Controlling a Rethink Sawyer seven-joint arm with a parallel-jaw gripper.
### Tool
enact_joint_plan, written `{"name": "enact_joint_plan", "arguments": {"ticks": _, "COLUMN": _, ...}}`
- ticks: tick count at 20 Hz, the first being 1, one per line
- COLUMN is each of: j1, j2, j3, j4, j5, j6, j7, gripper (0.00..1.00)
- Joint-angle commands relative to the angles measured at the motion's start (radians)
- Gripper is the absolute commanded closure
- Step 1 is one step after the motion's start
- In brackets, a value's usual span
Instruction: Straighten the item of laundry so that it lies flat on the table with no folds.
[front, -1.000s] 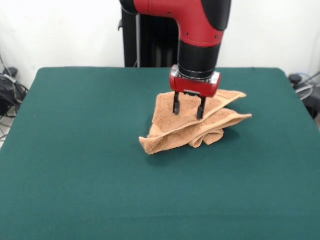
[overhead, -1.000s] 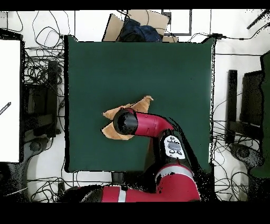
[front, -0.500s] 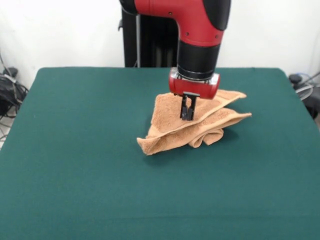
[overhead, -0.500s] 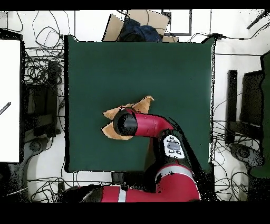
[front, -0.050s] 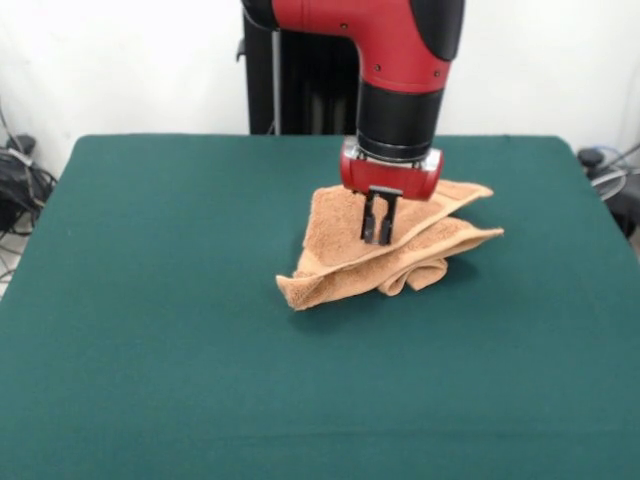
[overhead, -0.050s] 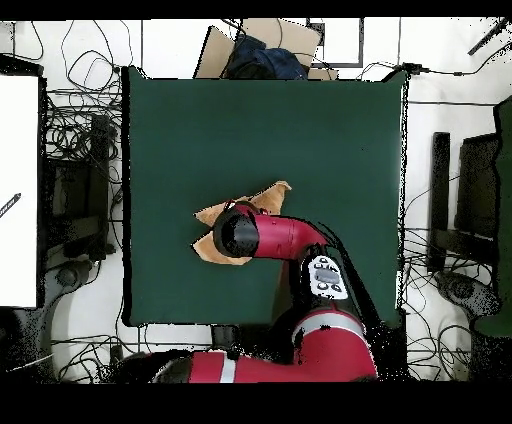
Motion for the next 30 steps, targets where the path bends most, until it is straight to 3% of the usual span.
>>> {"name": "enact_joint_plan", "arguments": {"ticks": 1, "j1": 0.012, "j2": 0.012, "j3": 0.071, "j4": -0.040, "j5": -0.046, "j6": -0.061, "j7": 0.076, "gripper": 0.00}}
{"name": "enact_joint_plan", "arguments": {"ticks": 15, "j1": 0.058, "j2": -0.011, "j3": 0.035, "j4": -0.036, "j5": -0.027, "j6": -0.012, "j7": 0.093, "gripper": 0.00}}
{"name": "enact_joint_plan", "arguments": {"ticks": 20, "j1": 0.048, "j2": 0.045, "j3": 0.055, "j4": -0.064, "j5": -0.022, "j6": -0.040, "j7": 0.092, "gripper": 0.00}}
{"name": "enact_joint_plan", "arguments": {"ticks": 30, "j1": 0.035, "j2": 0.052, "j3": 0.068, "j4": -0.053, "j5": -0.026, "j6": -0.063, "j7": 0.096, "gripper": 0.00}}
